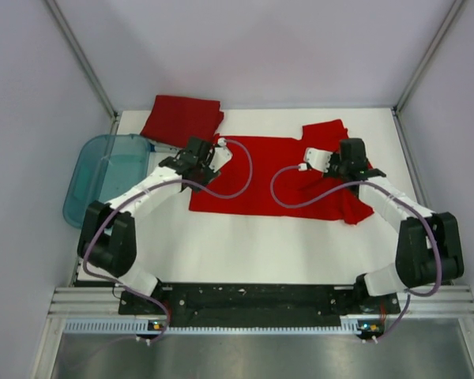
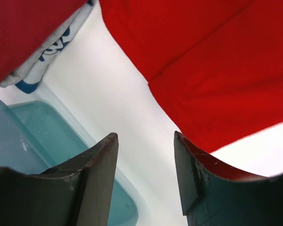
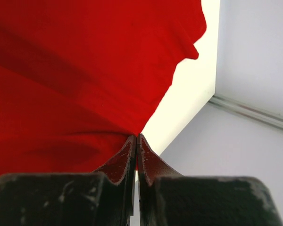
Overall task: Fold and stack the t-shirts
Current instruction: Fold the flattened tshirt in 1/3 of the way
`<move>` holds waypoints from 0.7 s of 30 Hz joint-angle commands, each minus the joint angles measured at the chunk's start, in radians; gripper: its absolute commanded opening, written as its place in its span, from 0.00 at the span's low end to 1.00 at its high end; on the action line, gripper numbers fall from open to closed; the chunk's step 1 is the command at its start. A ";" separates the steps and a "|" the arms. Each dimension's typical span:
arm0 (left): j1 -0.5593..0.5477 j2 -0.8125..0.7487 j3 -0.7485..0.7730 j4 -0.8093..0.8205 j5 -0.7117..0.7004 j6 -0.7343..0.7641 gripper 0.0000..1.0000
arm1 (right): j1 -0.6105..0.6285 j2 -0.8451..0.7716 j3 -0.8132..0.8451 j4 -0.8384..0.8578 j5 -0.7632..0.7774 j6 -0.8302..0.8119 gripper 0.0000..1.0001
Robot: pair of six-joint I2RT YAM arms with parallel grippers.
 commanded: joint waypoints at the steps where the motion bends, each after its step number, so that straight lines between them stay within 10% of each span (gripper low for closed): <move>1: -0.005 0.004 -0.088 0.002 0.082 -0.004 0.53 | -0.018 0.115 0.120 0.048 -0.026 -0.044 0.00; 5: -0.003 0.100 -0.122 0.023 0.004 -0.027 0.51 | -0.016 0.242 0.192 0.121 -0.003 -0.074 0.00; 12: -0.003 0.065 -0.145 0.030 0.027 -0.025 0.52 | -0.055 0.420 0.405 0.193 0.210 0.221 0.42; 16: -0.003 -0.024 -0.161 0.013 0.058 0.023 0.56 | -0.056 0.351 0.564 -0.078 0.397 0.685 0.53; 21: -0.003 -0.141 -0.189 -0.032 0.218 0.128 0.57 | -0.118 0.117 0.503 -0.460 0.091 1.342 0.54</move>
